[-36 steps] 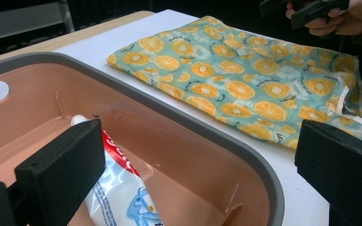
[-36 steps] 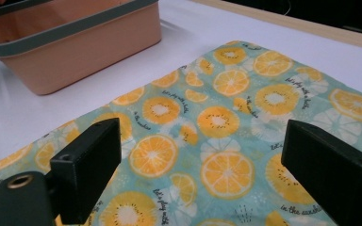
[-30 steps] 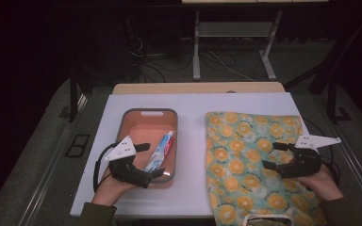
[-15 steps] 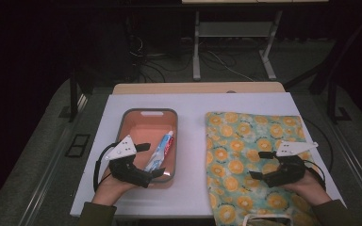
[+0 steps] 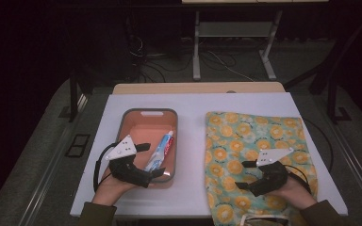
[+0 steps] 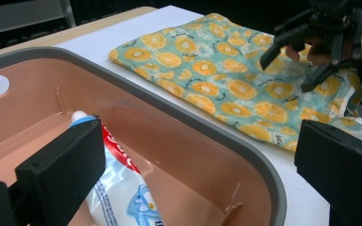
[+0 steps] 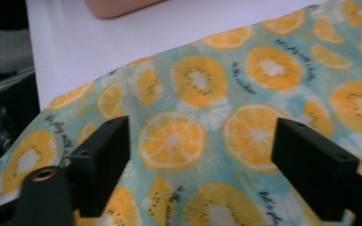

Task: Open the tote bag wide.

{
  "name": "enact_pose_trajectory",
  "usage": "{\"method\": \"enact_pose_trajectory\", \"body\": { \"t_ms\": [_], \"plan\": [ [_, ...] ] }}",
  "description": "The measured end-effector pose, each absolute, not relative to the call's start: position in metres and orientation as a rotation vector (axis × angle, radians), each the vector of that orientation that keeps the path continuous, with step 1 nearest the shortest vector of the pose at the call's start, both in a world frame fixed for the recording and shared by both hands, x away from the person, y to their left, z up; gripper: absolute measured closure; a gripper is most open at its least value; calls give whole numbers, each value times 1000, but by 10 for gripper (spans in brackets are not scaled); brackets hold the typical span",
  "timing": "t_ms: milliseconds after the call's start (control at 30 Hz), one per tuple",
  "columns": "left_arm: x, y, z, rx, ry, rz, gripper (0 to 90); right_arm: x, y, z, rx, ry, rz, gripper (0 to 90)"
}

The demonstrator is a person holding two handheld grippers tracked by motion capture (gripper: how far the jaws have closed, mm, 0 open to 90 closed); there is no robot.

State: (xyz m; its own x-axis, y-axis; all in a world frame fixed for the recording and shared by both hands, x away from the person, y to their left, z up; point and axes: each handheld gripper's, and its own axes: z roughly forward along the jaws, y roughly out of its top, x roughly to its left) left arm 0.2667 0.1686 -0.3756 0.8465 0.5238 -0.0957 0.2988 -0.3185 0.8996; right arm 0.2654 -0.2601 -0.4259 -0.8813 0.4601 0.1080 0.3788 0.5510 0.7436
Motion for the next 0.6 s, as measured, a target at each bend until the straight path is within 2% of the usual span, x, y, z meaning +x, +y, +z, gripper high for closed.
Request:
{"method": "enact_pose_trajectory", "body": {
  "t_ms": [200,300,333,367,400,433,467,500,533,567,600],
  "plan": [
    [267,169,-376,1925,613,255,10,262,-253,-436,688,2749,1164,256],
    [267,169,-376,1926,613,255,9,259,-249,-444,632,2815,1070,365],
    [267,169,-376,1926,613,255,9,259,-249,-444,632,2815,1070,365],
    [267,169,-376,1926,613,254,9,257,-247,-446,585,2815,1027,427],
    [267,169,-376,1926,613,254,9,257,-247,-446,585,2815,1027,427],
    [267,169,-376,1925,614,254,10,256,-247,-445,578,2805,1008,516],
    [267,168,-376,1926,614,255,10,256,-247,-445,578,2805,1008,516],
    [267,168,-376,1928,614,256,10,256,-248,-445,560,2802,1010,631],
    [267,168,-376,1930,615,258,10,256,-248,-445,549,2801,1009,677],
    [267,168,-376,1930,615,258,10,256,-248,-445,549,2801,1009,677],
    [267,168,-376,1930,616,257,10,256,-248,-445,543,2803,1012,722]
  ]
}}
